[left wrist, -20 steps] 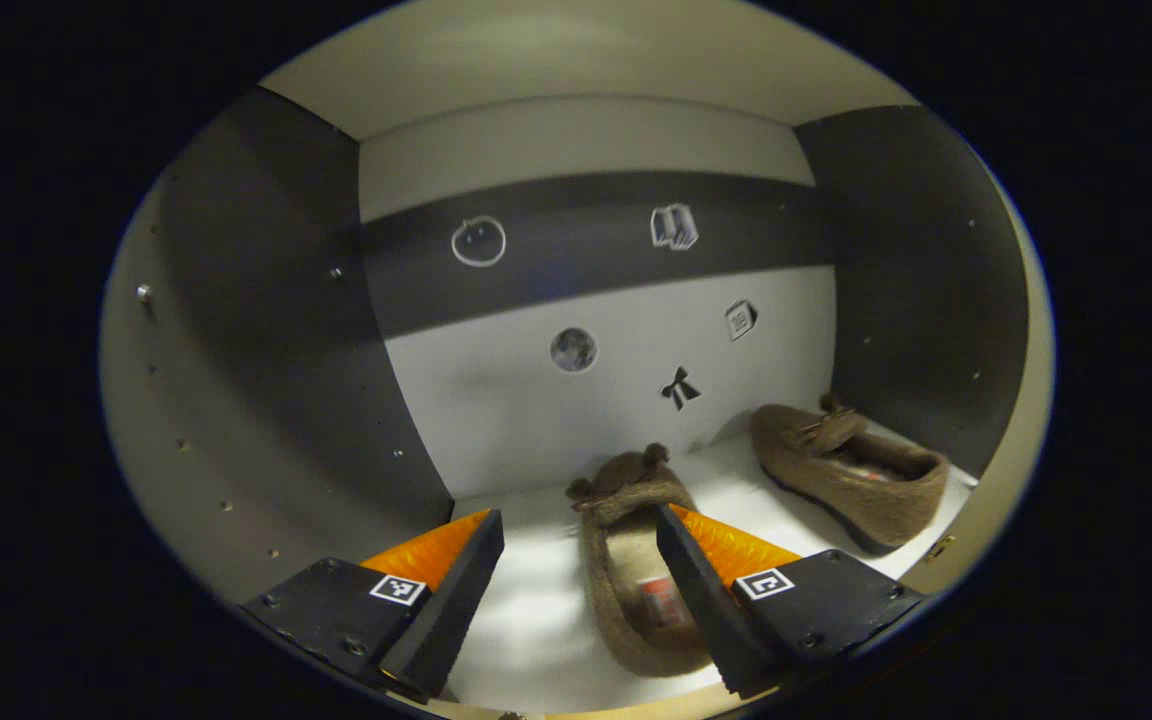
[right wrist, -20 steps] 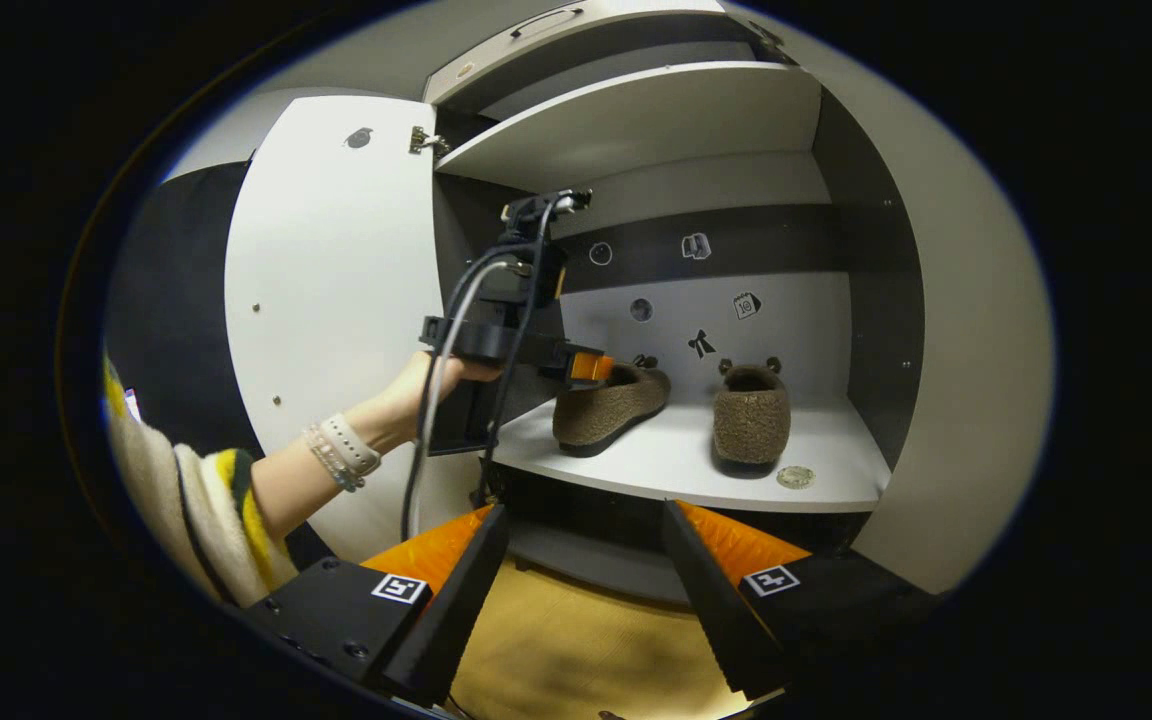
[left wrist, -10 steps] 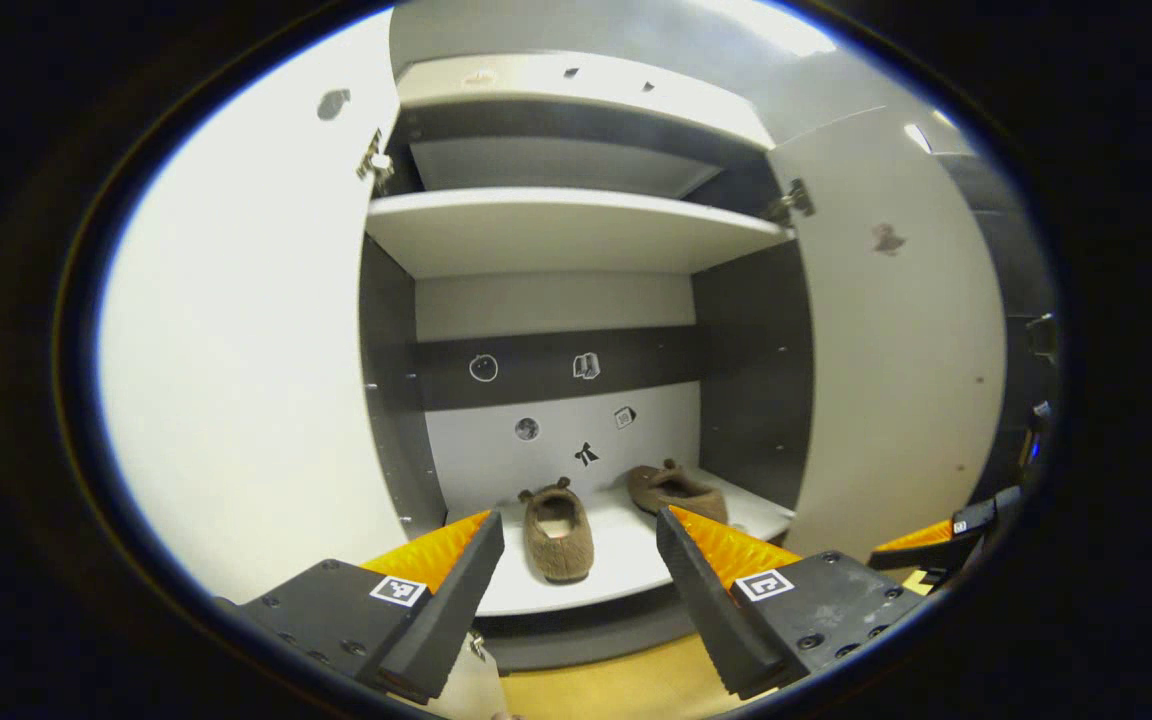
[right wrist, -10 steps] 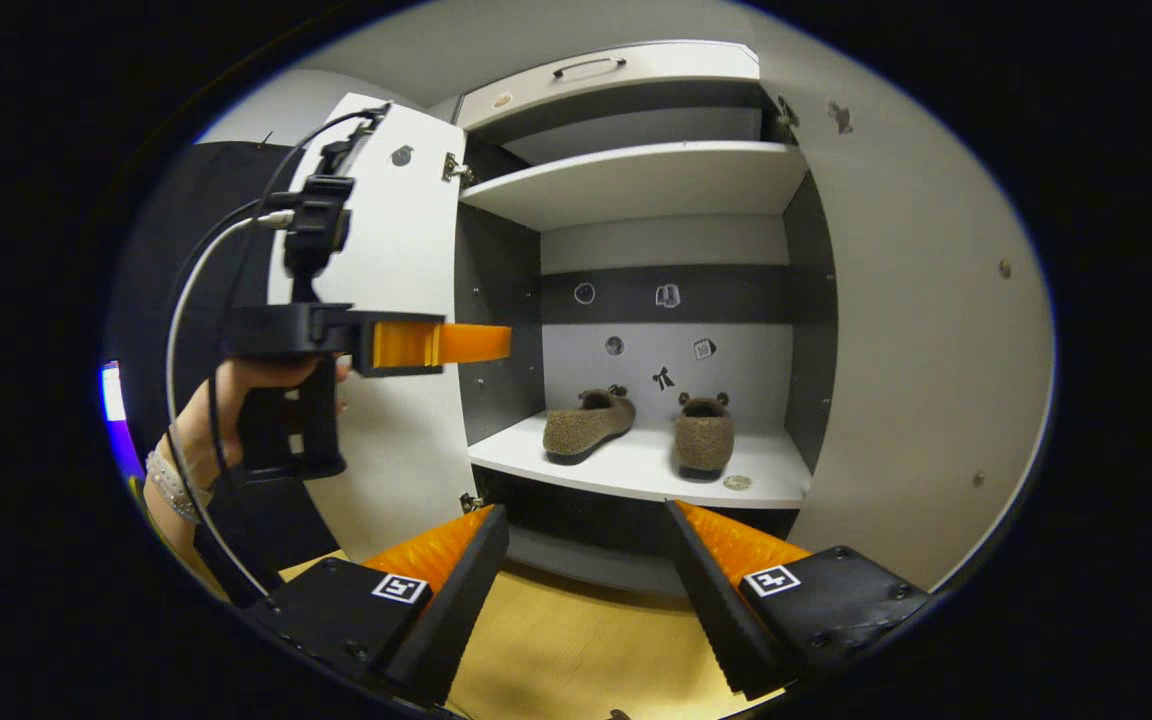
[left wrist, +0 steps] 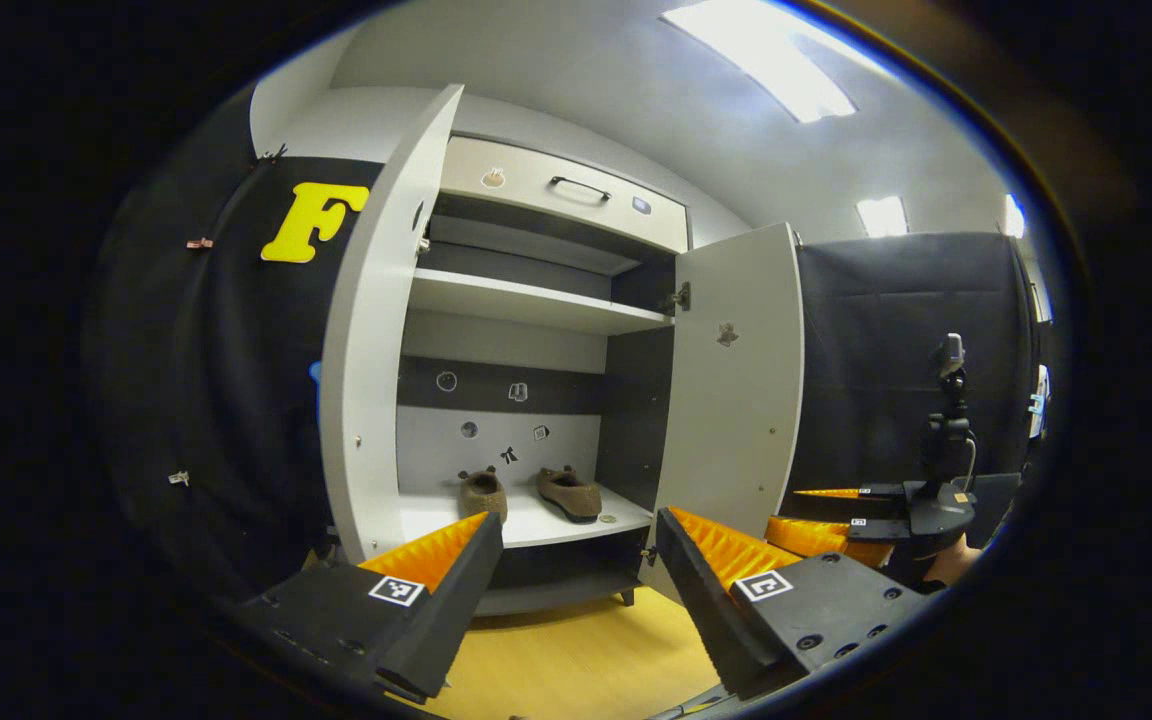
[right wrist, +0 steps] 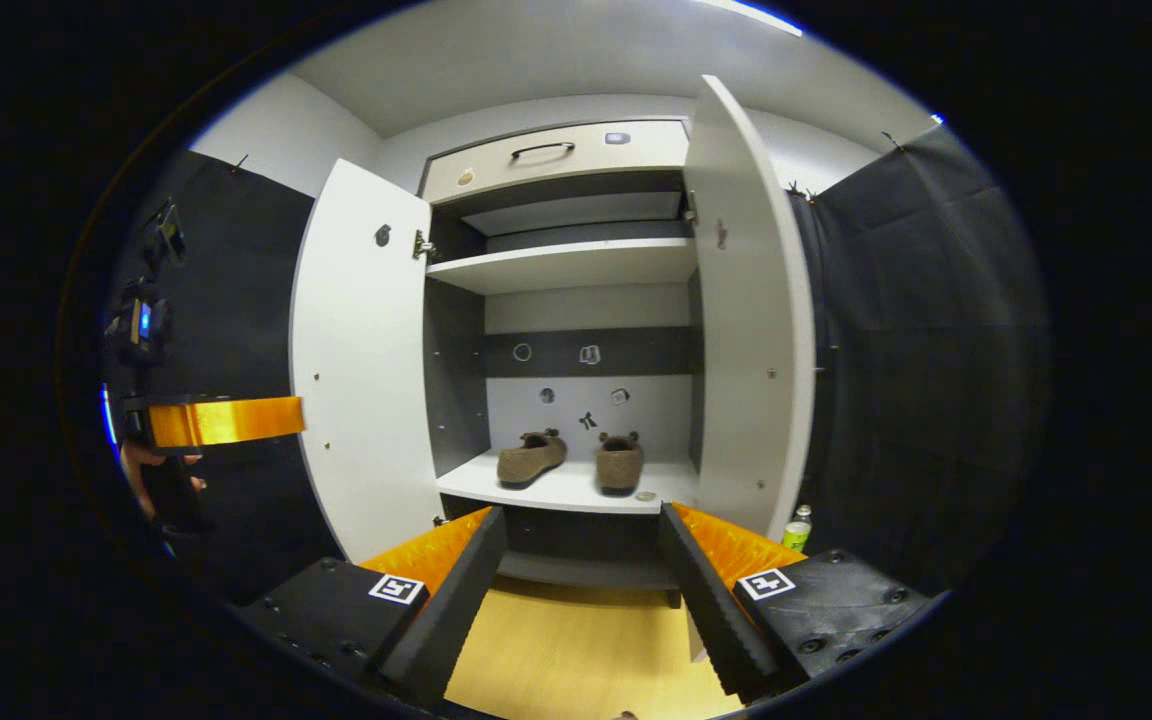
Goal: Grab one shoe with the right hand and put it into the shoe cabinet, grab the other shoe with the left hand and put it into the shoe cabinet; then close the right door with the right hand and the left door with the left hand.
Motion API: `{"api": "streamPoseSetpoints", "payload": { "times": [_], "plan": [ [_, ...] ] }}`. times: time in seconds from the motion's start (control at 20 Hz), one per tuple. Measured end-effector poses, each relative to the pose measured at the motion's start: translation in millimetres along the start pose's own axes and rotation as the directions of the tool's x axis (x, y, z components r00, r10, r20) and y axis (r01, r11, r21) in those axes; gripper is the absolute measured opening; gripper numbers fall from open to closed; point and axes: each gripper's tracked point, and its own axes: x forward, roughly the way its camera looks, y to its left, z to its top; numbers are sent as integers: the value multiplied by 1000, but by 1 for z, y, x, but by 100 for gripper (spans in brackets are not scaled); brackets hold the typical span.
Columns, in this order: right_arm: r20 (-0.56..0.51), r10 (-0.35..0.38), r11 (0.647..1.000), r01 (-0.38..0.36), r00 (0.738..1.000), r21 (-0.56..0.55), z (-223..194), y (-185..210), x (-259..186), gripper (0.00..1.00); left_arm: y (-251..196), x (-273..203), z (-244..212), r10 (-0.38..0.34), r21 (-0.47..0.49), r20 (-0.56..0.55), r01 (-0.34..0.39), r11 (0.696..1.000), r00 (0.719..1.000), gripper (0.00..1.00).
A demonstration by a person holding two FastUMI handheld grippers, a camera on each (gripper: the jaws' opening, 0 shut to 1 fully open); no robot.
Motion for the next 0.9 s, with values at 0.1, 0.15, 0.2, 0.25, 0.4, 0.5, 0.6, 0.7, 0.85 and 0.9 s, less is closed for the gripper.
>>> {"api": "streamPoseSetpoints", "payload": {
  "times": [0.1, 0.15, 0.2, 0.25, 0.4, 0.5, 0.6, 0.7, 0.85, 0.9],
  "plan": [
    [18, -78, 996, 78, 997, -31, 8, -40, -11, 98, -1, -18, 3, 10, 27, -6, -10, 1000, 1000, 97],
    [29, -116, 992, 117, 993, -47, 11, -62, -15, 98, -2, -25, 5, 15, 33, -9, -15, 999, 1000, 98],
    [41, -148, 987, 151, 988, -59, 17, -83, -15, 98, -4, -31, 6, 19, 30, -11, -18, 999, 1000, 98],
    [49, -172, 983, 175, 984, -63, 21, -100, -13, 98, -5, -35, 7, 22, 24, -12, -21, 999, 1000, 97],
    [55, -194, 979, 197, 979, -58, 27, -141, 5, 98, -4, -42, 7, 53, 10, -21, -53, 999, 998, 98],
    [46, -183, 981, 186, 982, -55, 27, -162, 22, 98, 4, -40, 4, 107, 22, -36, -107, 994, 994, 98],
    [35, -161, 985, 163, 986, -51, 24, -177, 39, 98, 6, -35, 2, 155, 25, -44, -154, 988, 987, 98],
    [24, -94, 996, 94, 995, -6, 23, -175, 52, 98, 7, -27, 3, 204, 22, -37, -203, 979, 978, 99],
    [8, -6, 1000, 6, 1000, -2, 14, -176, 67, 98, 9, -17, -2, 272, 26, -42, -271, 962, 962, 99],
    [6, 25, 1000, -25, 1000, -9, 12, -174, 73, 98, 10, -13, -4, 293, 21, -45, -292, 956, 955, 99]
  ]
}}
